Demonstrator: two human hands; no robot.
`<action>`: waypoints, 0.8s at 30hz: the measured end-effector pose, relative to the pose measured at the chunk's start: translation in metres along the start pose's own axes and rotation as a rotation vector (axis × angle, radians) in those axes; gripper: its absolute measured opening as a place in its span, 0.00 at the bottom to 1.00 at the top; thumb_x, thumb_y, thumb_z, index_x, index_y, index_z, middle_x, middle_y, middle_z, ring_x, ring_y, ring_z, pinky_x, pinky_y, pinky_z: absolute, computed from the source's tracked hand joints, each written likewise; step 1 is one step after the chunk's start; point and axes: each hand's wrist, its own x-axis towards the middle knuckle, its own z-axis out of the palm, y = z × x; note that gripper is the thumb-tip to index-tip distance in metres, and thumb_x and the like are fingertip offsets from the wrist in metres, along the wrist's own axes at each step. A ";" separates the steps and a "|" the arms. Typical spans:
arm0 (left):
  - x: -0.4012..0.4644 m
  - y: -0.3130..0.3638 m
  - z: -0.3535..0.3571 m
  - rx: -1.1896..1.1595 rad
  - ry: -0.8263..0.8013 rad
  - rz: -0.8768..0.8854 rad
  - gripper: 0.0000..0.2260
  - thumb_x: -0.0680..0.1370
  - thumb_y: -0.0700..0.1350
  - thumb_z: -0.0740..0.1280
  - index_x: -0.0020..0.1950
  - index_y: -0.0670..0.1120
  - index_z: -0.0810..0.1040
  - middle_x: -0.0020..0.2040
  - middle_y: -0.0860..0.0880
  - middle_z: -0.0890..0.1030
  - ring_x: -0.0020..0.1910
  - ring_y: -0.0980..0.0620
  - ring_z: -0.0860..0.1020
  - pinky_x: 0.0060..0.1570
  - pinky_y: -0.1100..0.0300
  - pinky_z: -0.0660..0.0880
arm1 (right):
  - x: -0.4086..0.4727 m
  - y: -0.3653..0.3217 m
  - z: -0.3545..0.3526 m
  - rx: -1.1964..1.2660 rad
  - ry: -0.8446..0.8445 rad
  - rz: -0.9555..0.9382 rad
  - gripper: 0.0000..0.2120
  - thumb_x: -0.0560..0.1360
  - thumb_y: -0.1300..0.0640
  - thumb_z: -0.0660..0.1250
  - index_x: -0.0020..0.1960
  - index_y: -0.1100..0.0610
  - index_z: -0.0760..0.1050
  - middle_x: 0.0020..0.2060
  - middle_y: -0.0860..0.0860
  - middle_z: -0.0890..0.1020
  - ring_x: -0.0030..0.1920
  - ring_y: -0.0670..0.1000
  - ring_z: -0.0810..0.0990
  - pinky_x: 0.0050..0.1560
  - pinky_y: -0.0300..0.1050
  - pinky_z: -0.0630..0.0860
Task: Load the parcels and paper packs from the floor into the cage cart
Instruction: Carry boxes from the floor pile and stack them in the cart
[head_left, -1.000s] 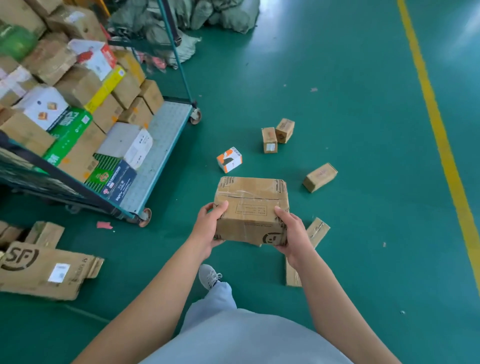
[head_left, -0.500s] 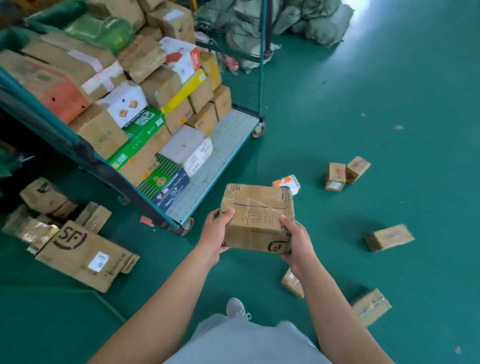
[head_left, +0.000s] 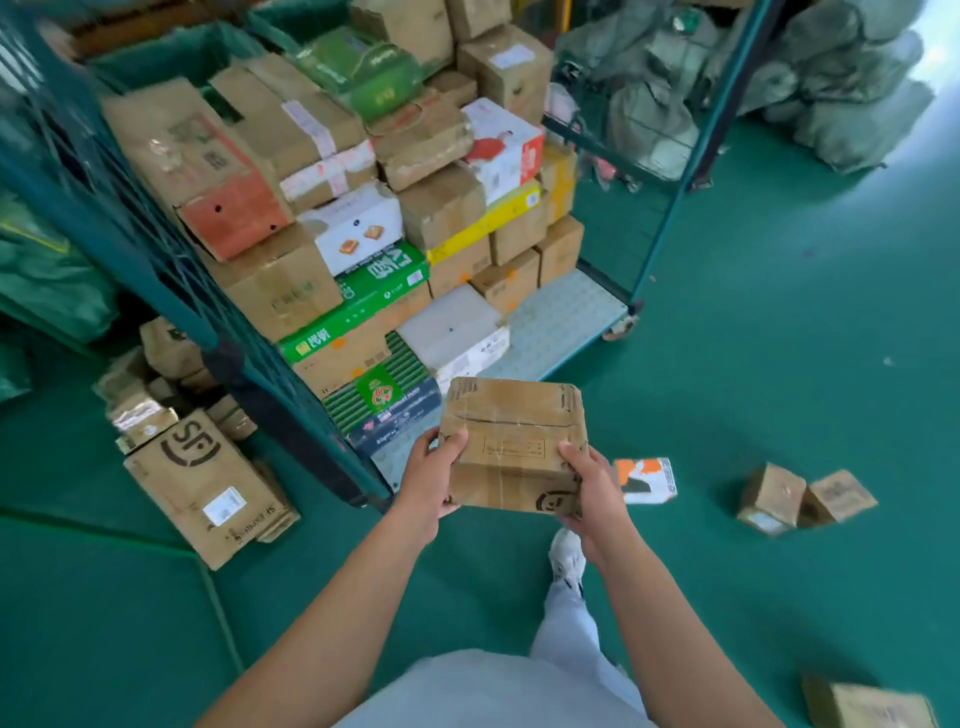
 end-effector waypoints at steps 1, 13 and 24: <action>0.009 0.015 0.008 -0.017 0.019 0.021 0.19 0.79 0.59 0.71 0.67 0.61 0.71 0.63 0.55 0.79 0.61 0.47 0.78 0.65 0.38 0.74 | 0.018 -0.021 0.005 -0.013 -0.037 -0.017 0.23 0.76 0.43 0.71 0.69 0.45 0.74 0.59 0.49 0.84 0.57 0.54 0.82 0.53 0.53 0.78; 0.081 0.172 0.090 -0.190 0.154 0.167 0.22 0.79 0.60 0.70 0.69 0.61 0.66 0.60 0.56 0.79 0.57 0.49 0.80 0.59 0.43 0.78 | 0.143 -0.219 0.058 -0.151 -0.233 -0.103 0.22 0.77 0.44 0.72 0.68 0.46 0.72 0.58 0.50 0.83 0.56 0.54 0.81 0.50 0.51 0.77; 0.181 0.253 0.037 -0.333 0.270 0.139 0.20 0.80 0.59 0.69 0.69 0.58 0.68 0.58 0.56 0.78 0.53 0.52 0.78 0.53 0.48 0.79 | 0.229 -0.277 0.192 -0.294 -0.373 -0.063 0.22 0.77 0.44 0.72 0.67 0.49 0.73 0.56 0.51 0.84 0.55 0.54 0.82 0.51 0.52 0.78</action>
